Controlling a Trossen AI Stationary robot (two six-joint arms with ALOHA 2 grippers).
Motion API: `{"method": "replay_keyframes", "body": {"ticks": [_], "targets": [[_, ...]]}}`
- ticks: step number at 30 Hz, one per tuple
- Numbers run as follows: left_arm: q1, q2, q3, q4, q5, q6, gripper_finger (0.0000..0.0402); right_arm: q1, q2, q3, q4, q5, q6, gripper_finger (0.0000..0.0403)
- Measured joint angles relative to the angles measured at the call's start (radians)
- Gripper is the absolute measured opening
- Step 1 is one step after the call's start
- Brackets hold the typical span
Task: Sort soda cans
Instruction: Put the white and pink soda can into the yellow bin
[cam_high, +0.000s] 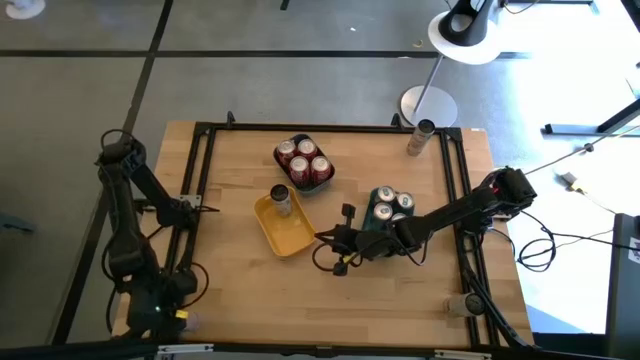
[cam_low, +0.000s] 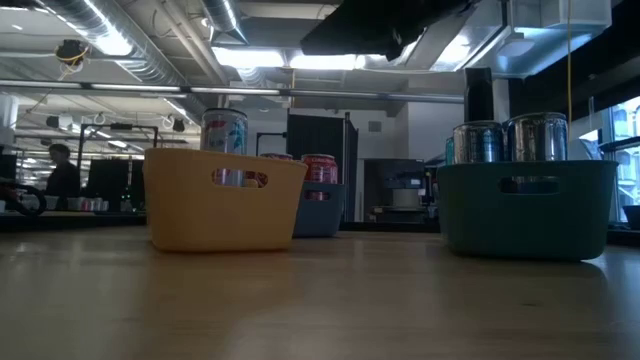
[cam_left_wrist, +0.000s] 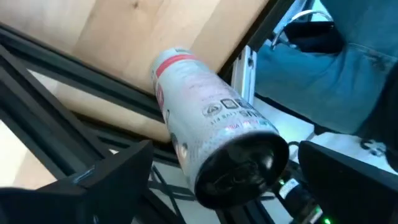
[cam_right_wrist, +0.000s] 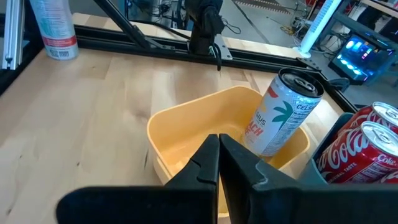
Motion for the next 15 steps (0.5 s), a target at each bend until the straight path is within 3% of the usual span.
{"method": "replay_keyframes", "body": {"ticks": [10,15], "targets": [[-0.007,0.105,-0.001,0.0,0.058,0.128,0.0388,0.0,0.0,0.0,-0.001,0.0,-0.001,0.0012],[-0.01,0.145,-0.001,0.021,0.077,0.299,0.0388,-0.001,0.0,0.0,0.0,0.005,-0.001,0.0012]]}}
